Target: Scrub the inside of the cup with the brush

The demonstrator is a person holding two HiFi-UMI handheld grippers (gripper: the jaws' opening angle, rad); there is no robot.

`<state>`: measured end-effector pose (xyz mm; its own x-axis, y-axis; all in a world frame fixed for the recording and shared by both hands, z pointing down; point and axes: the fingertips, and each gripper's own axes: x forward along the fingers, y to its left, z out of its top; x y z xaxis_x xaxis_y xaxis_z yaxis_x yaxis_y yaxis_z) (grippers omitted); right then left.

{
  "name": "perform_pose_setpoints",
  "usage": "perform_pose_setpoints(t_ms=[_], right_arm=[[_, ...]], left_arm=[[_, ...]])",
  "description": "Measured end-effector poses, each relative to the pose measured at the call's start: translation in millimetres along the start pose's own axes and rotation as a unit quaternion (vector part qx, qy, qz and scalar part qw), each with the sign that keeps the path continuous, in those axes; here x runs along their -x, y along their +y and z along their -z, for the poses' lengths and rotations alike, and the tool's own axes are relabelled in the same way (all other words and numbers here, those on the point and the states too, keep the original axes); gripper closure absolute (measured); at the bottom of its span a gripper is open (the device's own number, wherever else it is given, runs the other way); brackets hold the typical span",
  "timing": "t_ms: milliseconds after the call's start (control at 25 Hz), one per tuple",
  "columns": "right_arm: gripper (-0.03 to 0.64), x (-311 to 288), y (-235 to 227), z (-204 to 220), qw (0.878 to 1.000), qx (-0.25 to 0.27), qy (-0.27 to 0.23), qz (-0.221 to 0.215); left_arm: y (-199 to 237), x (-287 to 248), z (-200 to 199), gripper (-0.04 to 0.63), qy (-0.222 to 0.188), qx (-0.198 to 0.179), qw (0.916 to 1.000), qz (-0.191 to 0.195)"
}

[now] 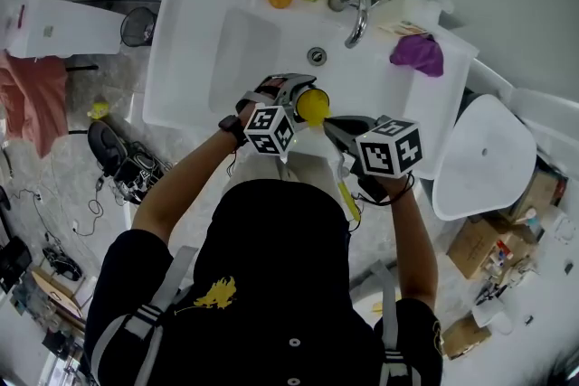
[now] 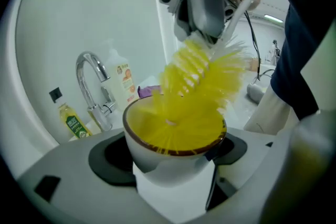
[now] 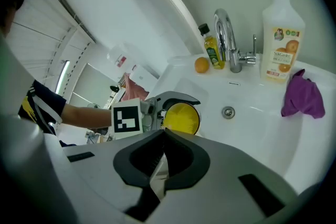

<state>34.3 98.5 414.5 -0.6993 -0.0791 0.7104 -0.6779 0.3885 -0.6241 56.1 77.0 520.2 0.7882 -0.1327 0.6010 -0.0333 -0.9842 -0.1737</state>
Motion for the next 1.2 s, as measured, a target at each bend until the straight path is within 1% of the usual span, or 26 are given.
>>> perform_pose_setpoints(t_ms=[120,200,360,440,560,640,720,840,920,1000,1200], right_arm=[[0.591,10,7,-5,0.999,0.005,-0.035,0.012],[0.591,17,4,-10,0.997,0.003,-0.067,0.027],[0.591,29,-17,-13,0.986,-0.03,-0.147,0.066],[0.591,31,-37,-11,0.979,-0.037,-0.173,0.097],[0.591,27,-75,-7,0.968,-0.04,-0.196,0.152],[0.591,20,-110,0,0.958,-0.027,-0.198,0.208],[0.591,8,-147,6,0.947,-0.002,-0.187,0.261],[0.591,-10,-199,6,0.933,0.025,-0.178,0.311],[0.591,-24,-232,4,0.924,0.032,-0.183,0.334],[0.591,-40,-257,5,0.918,0.032,-0.184,0.348],[0.591,-78,-297,10,0.916,0.042,-0.162,0.366]], left_arm=[[14,3,5,0.173,-0.012,0.06,0.9981,-0.011],[23,4,10,0.173,-0.02,0.103,0.9942,-0.021],[32,-1,32,0.173,-0.031,0.198,0.9794,-0.026],[36,-9,44,0.173,-0.034,0.229,0.9721,-0.036],[47,-27,66,0.173,-0.037,0.267,0.9612,-0.06],[59,-41,79,0.173,-0.042,0.282,0.9555,-0.076],[70,-54,92,0.173,-0.045,0.293,0.9506,-0.093],[79,-85,122,0.173,-0.04,0.302,0.9447,-0.122],[87,-102,134,0.173,-0.042,0.299,0.9437,-0.135],[90,-114,144,0.173,-0.041,0.298,0.9435,-0.14],[88,-133,158,0.173,-0.044,0.304,0.9408,-0.143]])
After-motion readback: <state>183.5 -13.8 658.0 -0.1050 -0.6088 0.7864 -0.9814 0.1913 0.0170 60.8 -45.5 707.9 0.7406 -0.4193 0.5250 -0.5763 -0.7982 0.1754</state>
